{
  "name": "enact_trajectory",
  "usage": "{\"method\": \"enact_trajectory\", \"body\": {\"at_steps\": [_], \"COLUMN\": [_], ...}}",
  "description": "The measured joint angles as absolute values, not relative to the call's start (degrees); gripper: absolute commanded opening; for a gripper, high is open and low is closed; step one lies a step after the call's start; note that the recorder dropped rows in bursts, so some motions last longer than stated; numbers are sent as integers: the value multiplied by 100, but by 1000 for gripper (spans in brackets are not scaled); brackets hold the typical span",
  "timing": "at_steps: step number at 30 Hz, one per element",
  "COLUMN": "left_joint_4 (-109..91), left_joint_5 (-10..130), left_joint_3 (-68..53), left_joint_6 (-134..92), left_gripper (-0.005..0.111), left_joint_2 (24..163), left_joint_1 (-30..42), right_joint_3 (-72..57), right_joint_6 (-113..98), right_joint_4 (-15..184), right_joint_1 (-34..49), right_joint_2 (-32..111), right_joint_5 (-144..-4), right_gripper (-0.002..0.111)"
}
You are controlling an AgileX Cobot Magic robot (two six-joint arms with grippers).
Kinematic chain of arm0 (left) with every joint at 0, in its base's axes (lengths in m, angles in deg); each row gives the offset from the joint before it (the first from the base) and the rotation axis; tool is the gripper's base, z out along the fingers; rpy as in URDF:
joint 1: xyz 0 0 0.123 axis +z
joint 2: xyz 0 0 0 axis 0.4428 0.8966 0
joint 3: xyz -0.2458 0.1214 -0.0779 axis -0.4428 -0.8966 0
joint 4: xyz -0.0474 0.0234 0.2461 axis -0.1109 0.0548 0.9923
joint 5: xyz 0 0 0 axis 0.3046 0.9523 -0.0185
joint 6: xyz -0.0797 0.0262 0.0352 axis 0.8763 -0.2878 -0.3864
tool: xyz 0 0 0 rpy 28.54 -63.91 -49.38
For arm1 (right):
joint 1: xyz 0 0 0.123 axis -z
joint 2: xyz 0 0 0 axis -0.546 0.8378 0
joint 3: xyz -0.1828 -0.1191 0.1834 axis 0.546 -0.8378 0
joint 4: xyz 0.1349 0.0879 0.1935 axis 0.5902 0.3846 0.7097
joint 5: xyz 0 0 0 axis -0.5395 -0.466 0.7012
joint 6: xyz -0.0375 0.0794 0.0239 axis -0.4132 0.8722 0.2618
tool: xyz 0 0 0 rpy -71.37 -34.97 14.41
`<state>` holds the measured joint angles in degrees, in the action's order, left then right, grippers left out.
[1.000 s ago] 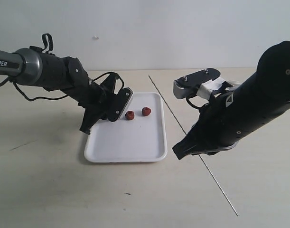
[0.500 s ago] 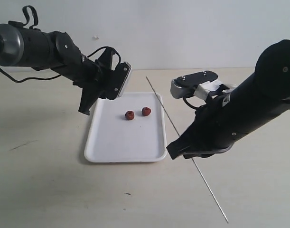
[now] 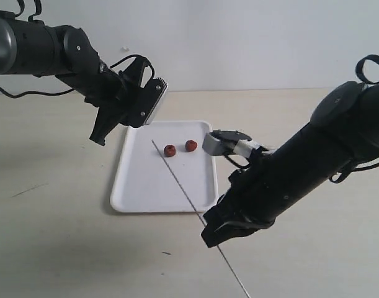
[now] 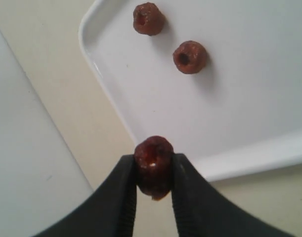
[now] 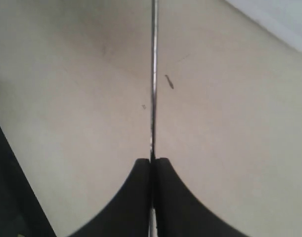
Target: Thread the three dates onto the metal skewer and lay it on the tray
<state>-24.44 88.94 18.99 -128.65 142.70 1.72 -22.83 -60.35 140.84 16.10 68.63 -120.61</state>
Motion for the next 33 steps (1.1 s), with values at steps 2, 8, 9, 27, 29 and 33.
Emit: {"method": "enact_trajectory", "body": {"at_steps": [2, 8, 9, 27, 29, 33], "left_joint_4": [-2358, -2296, -2296, -1953, -1953, -1941], "left_joint_5": [8971, 9135, 9139, 9174, 9174, 9174], "left_joint_3": [1899, 1899, 1899, 1899, 1899, 1899], "left_joint_6": [-12865, -12854, -12854, -12844, -12844, -12844], "left_gripper": [24, 24, 24, 24, 24, 24], "left_joint_2": [14270, 14270, 14270, 14270, 14270, 14270], "left_joint_1": [172, 172, 172, 172, 172, 172], "right_joint_3": [-2252, -1432, -1206, 1140, 1148, 1266], "right_joint_6": [-6111, -5107, -4543, -2398, -2630, -2786], "right_joint_4": [14139, 13237, 12849, 10831, 11136, 11329], "right_joint_1": [1906, 2462, 2455, 2183, 2183, 2175], "right_joint_2": [6863, 6863, 6863, 7969, 8154, 8632], "right_joint_5": [-12264, -12913, -12941, -14362, -14395, -14402], "right_gripper": [0, 0, 0, 0, 0, 0]}}
